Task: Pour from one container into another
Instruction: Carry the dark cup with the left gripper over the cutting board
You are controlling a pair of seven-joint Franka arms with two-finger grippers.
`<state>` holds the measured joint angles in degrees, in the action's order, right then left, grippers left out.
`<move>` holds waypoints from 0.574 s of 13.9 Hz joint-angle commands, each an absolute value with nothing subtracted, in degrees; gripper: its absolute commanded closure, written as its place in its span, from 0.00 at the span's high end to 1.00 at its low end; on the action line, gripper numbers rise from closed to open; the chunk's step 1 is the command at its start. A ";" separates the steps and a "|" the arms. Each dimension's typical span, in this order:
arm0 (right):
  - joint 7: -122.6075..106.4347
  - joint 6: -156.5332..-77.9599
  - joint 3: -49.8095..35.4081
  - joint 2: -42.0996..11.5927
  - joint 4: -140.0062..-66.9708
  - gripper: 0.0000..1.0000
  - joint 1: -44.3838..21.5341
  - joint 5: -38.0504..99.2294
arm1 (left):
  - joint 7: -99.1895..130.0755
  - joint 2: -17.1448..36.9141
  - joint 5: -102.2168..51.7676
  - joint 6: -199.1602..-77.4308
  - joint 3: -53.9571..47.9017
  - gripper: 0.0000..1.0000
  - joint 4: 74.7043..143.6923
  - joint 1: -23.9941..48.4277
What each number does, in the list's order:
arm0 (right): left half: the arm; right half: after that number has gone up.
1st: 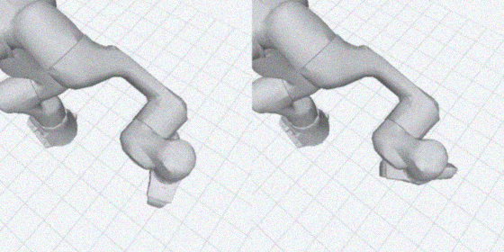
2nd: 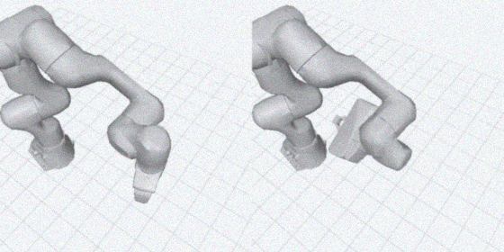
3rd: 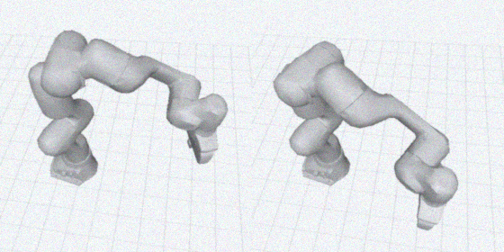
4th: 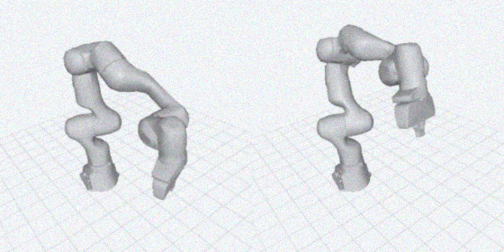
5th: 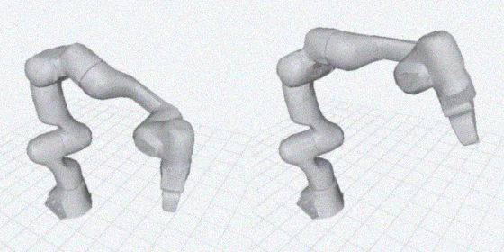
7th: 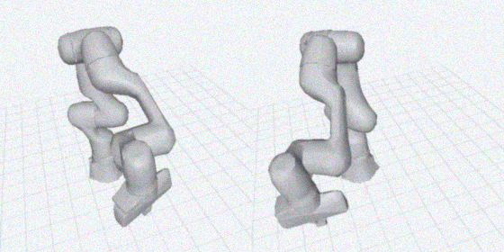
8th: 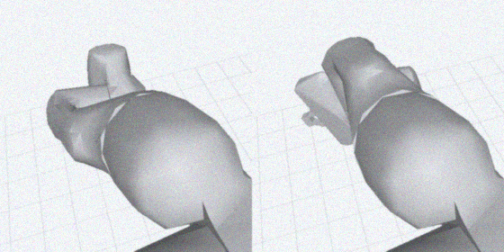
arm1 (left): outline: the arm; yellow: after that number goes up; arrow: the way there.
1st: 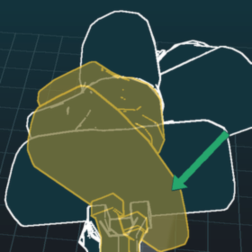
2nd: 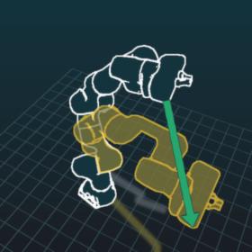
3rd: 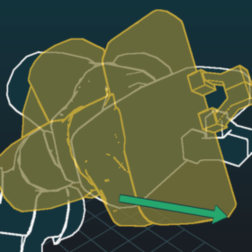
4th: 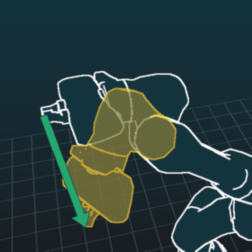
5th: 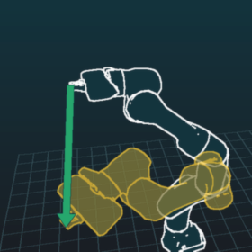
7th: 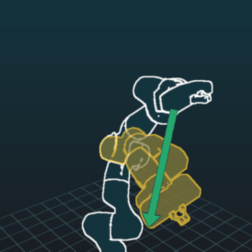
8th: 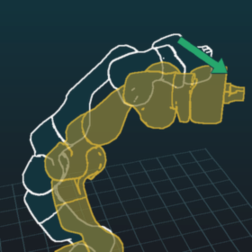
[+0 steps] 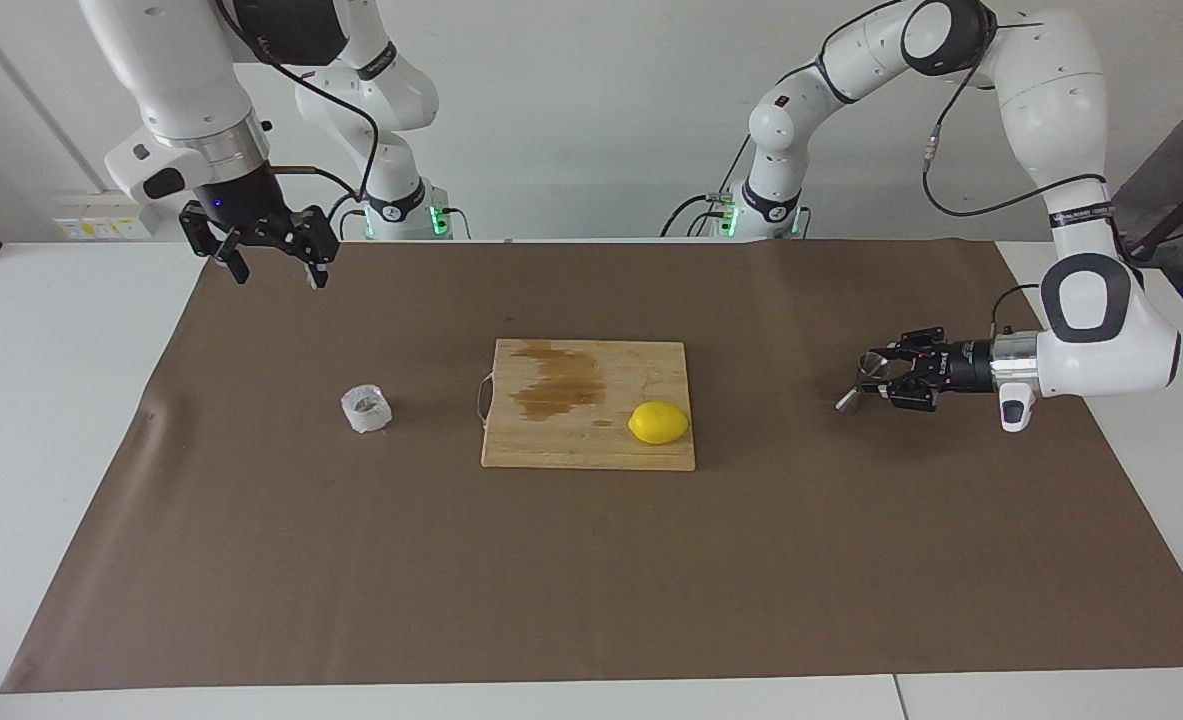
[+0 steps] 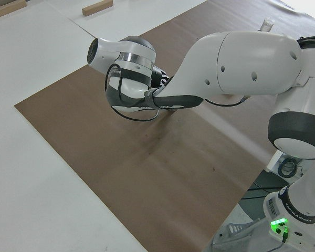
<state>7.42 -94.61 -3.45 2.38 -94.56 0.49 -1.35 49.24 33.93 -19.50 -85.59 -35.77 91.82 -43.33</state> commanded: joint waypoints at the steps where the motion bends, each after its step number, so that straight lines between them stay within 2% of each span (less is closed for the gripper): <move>1: 7.12 -93.60 -3.78 2.02 -93.60 1.00 1.32 -0.26 | 50.10 34.10 -19.95 -86.40 -36.65 0.47 92.46 -44.38; 6: 7.21 -93.60 -3.78 2.02 -93.60 1.00 1.32 -0.26 | 50.10 34.10 -19.95 -86.31 -36.65 0.43 92.46 -44.38; 7: 7.12 -93.60 -3.78 2.02 -93.60 1.00 1.32 -0.26 | 50.10 34.10 -19.95 -86.31 -36.65 0.35 92.46 -44.38; 8: 7.12 -93.60 -3.78 2.02 -93.60 1.00 1.32 -0.26 | 50.10 34.10 -20.04 -86.31 -36.65 0.23 92.37 -44.38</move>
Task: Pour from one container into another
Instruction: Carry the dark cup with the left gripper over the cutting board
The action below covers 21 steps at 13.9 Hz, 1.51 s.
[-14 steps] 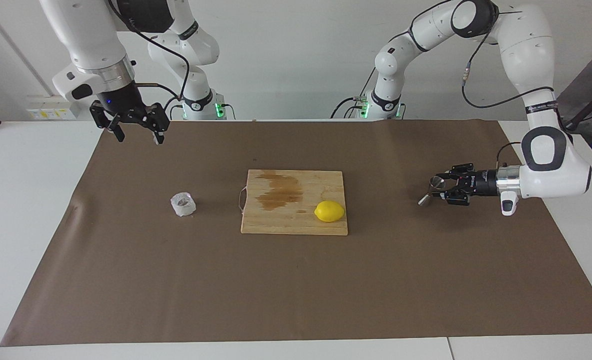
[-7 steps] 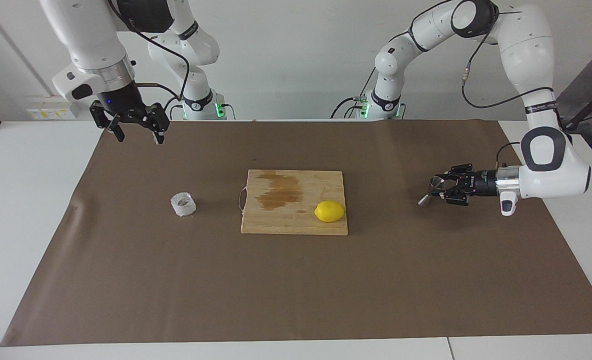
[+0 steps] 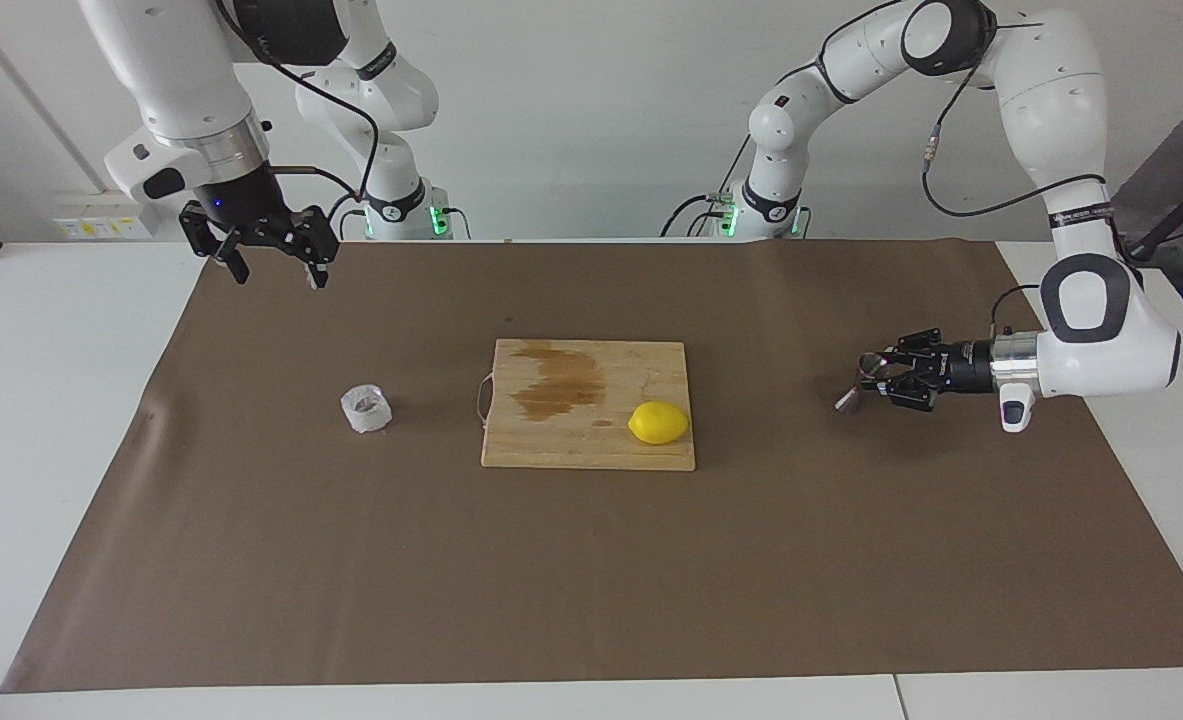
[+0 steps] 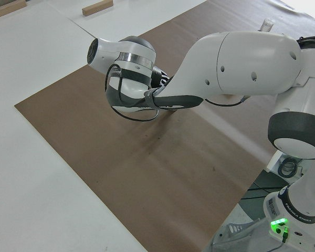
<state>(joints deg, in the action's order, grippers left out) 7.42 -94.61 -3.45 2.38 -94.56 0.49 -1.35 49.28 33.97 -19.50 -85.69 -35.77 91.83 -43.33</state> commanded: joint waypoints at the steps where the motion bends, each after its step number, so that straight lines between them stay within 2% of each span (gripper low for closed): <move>1: 7.12 -93.60 -3.78 2.02 -93.60 1.00 1.32 -0.26 | 50.10 34.10 -20.04 -86.31 -36.65 0.12 92.29 -44.38; 2: 7.12 -93.60 -3.78 2.02 -93.60 1.00 1.32 -0.26 | 50.18 34.10 -20.82 -86.13 -36.74 0.00 92.20 -44.30; 10: 7.12 -93.60 -3.78 2.02 -93.60 1.00 1.32 -0.26 | 53.86 33.14 -29.07 -86.30 -40.51 0.00 91.23 -43.68; 14: 7.21 -93.60 -3.78 2.02 -93.60 1.00 1.32 -0.26 | 61.06 27.00 -38.91 -91.38 -40.96 0.00 94.38 -39.13; 21: 7.21 -93.60 -3.78 2.02 -93.60 1.00 1.32 -0.26 | 74.52 17.59 -50.17 -112.20 -40.87 0.00 102.20 -25.51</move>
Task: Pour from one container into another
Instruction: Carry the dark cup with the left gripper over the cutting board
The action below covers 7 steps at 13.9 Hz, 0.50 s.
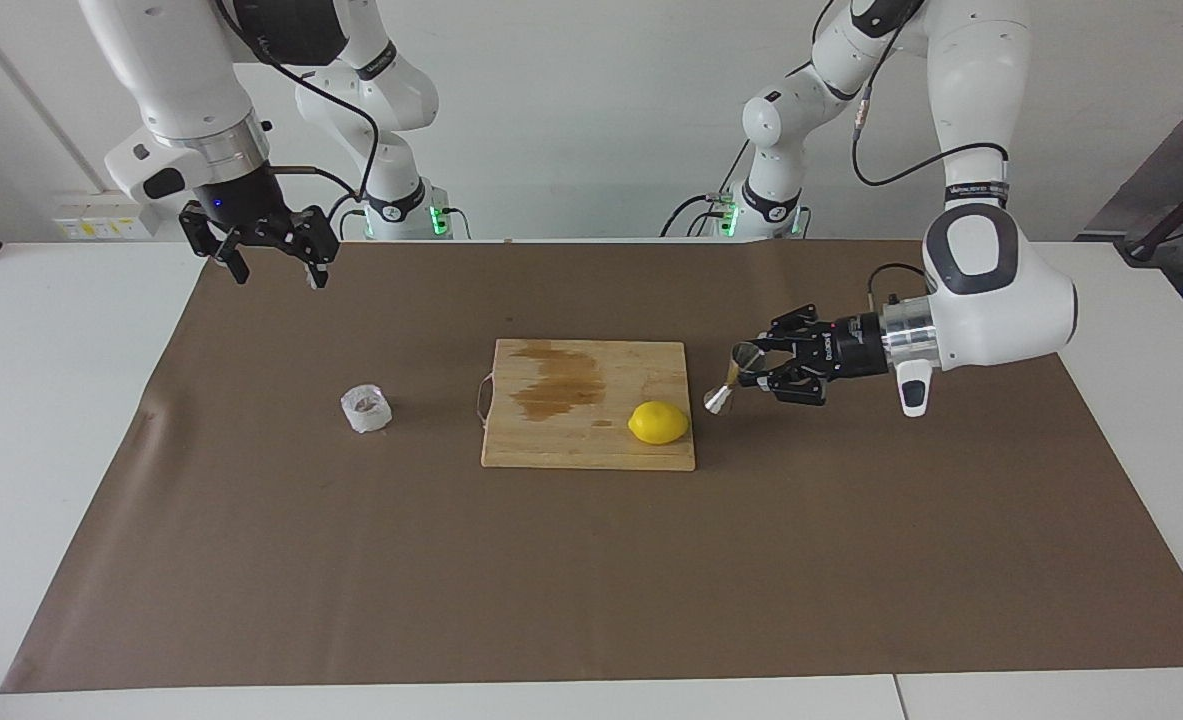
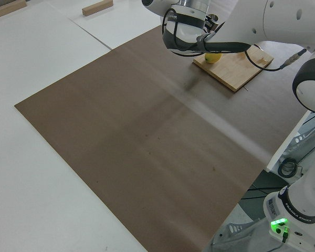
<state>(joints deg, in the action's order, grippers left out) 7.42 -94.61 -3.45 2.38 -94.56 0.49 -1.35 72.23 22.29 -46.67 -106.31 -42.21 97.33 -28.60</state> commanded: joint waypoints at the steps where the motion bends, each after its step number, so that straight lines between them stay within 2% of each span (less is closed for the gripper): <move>1: 7.12 -93.60 -3.78 2.02 -93.69 1.00 1.32 -0.26 | 75.66 16.71 -52.45 -116.50 -40.87 0.00 103.87 -23.31; 5: 7.12 -93.60 -3.78 2.02 -93.60 1.00 1.32 -0.26 | 76.82 13.54 -66.49 -135.31 -40.87 0.00 112.04 -14.44; 7: 7.12 -93.60 -3.78 2.02 -93.60 1.00 1.32 -0.26 | 75.85 12.40 -71.43 -138.85 -40.78 0.00 113.81 -9.61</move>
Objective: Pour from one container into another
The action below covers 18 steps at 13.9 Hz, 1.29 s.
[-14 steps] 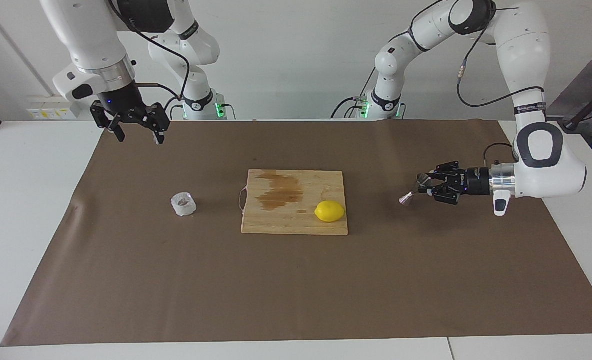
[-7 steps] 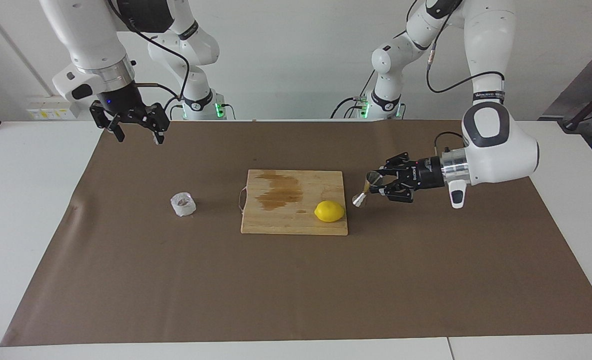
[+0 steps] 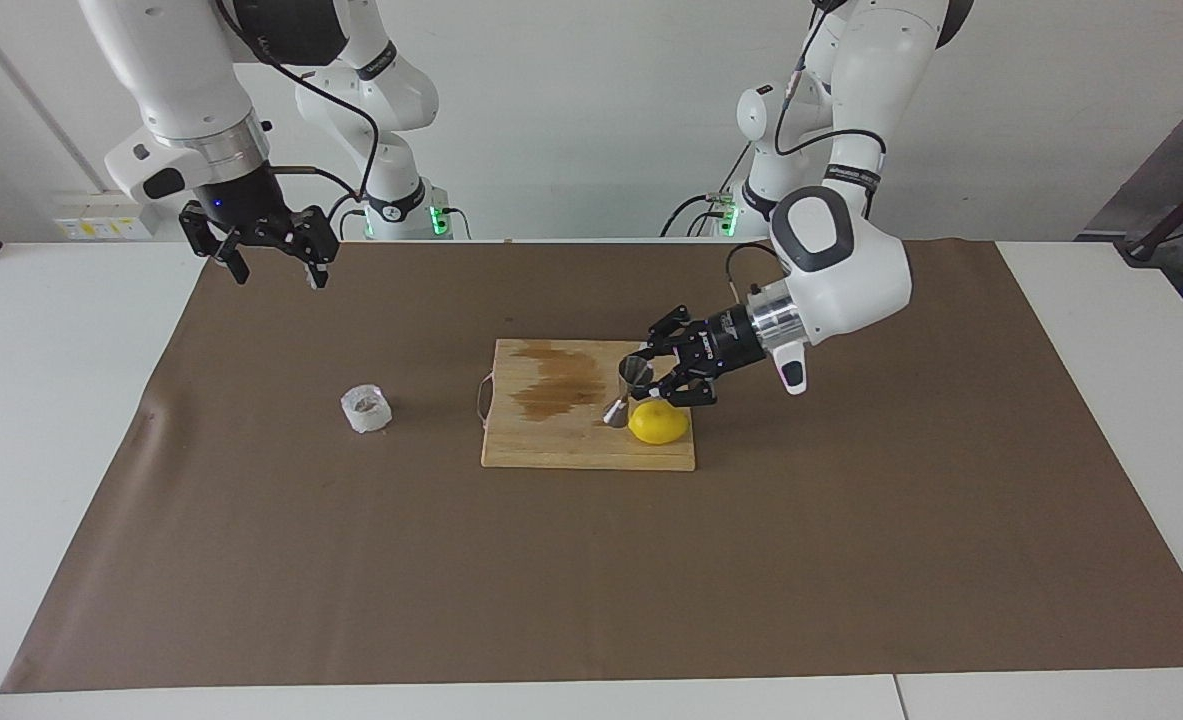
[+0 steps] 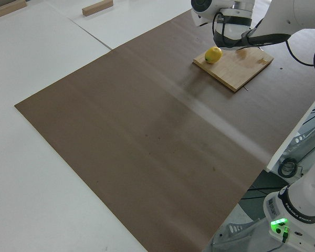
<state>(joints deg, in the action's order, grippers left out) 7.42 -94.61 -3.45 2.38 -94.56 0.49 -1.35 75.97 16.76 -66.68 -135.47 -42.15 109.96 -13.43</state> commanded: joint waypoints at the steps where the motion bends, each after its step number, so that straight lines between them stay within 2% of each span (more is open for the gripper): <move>1: 7.12 -93.60 -3.78 2.02 -93.60 1.00 1.32 -0.26 | 75.85 12.22 -72.41 -142.09 -40.78 0.00 114.78 -6.80; 6: 7.12 -93.60 -3.78 2.02 -93.60 1.00 1.32 -0.26 | 75.94 13.01 -73.48 -158.52 -40.87 0.00 118.81 0.00; 17: 7.12 -93.60 -3.78 2.02 -93.60 1.00 1.32 -0.26 | 75.59 14.33 -71.63 -160.75 -40.87 0.00 120.94 0.97; 18: 7.12 -93.60 -3.78 2.02 -93.60 1.00 1.32 -0.26 | 75.67 14.33 -71.63 -160.75 -40.87 0.03 120.94 0.88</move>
<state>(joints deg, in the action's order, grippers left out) 7.42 -94.61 -3.45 2.38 -94.56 0.49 -1.35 75.52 14.85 -72.19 -159.32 -41.46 120.15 -0.05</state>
